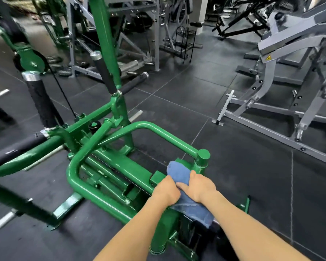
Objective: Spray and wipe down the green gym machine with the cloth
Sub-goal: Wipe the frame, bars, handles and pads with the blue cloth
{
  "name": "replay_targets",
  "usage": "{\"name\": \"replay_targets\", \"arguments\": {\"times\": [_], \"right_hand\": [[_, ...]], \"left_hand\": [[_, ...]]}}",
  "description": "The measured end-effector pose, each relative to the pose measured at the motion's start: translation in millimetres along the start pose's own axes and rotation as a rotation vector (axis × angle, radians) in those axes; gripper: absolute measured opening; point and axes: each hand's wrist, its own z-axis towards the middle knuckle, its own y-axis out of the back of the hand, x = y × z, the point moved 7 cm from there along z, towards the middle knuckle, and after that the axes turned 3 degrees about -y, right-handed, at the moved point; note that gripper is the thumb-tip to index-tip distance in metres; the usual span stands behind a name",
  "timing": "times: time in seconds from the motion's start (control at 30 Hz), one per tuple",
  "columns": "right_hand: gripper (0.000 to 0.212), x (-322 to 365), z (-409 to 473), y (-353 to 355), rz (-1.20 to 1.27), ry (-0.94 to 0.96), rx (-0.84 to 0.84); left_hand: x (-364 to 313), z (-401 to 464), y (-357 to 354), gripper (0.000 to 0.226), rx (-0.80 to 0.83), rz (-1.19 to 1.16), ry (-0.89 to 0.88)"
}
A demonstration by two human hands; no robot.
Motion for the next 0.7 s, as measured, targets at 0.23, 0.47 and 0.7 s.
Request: {"name": "replay_targets", "arguments": {"times": [0.23, 0.47, 0.7], "right_hand": [[0.055, -31, 19, -4, 0.381, 0.229, 0.164], [0.088, -24, 11, -6, -0.053, 0.234, 0.141], [0.061, -7, 21, -1, 0.147, 0.127, -0.007]], "left_hand": [[-20, -8, -10, 0.036, -0.031, -0.263, 0.099], [-19, -28, -36, 0.023, 0.006, -0.378, 0.26], [-8, -26, -39, 0.032, -0.076, -0.176, 0.28]]}}
